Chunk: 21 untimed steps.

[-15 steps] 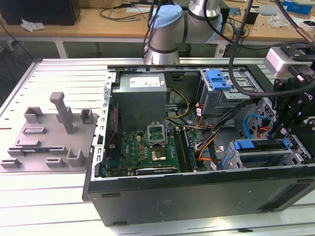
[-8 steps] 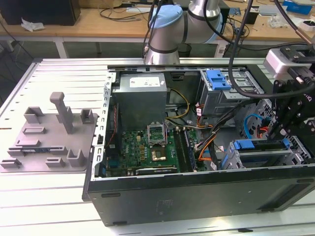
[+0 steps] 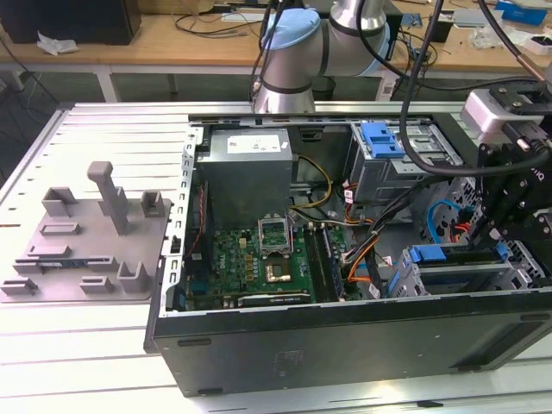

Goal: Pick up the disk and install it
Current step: 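Insert the first disk wire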

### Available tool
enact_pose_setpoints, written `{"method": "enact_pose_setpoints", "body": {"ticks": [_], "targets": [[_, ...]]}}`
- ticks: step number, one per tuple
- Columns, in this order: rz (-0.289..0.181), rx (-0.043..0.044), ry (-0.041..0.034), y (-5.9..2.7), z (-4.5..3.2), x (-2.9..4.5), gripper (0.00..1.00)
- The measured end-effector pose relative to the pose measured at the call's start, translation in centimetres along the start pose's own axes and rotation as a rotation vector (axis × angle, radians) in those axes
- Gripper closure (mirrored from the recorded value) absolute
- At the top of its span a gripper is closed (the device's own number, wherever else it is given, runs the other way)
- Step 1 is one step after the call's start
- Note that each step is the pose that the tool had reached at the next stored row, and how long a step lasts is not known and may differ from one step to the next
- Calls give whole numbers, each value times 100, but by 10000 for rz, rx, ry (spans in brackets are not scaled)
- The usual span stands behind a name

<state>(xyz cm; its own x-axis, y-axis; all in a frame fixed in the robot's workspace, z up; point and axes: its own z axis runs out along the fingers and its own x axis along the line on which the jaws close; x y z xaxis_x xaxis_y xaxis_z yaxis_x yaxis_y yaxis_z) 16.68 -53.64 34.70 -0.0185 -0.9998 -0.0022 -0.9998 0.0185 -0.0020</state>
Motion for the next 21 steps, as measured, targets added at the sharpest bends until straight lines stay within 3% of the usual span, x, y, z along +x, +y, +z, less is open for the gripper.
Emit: {"method": "enact_pose_setpoints", "body": {"ticks": [21], "targets": [[0,0,0,-3,55,-2,84]]}}
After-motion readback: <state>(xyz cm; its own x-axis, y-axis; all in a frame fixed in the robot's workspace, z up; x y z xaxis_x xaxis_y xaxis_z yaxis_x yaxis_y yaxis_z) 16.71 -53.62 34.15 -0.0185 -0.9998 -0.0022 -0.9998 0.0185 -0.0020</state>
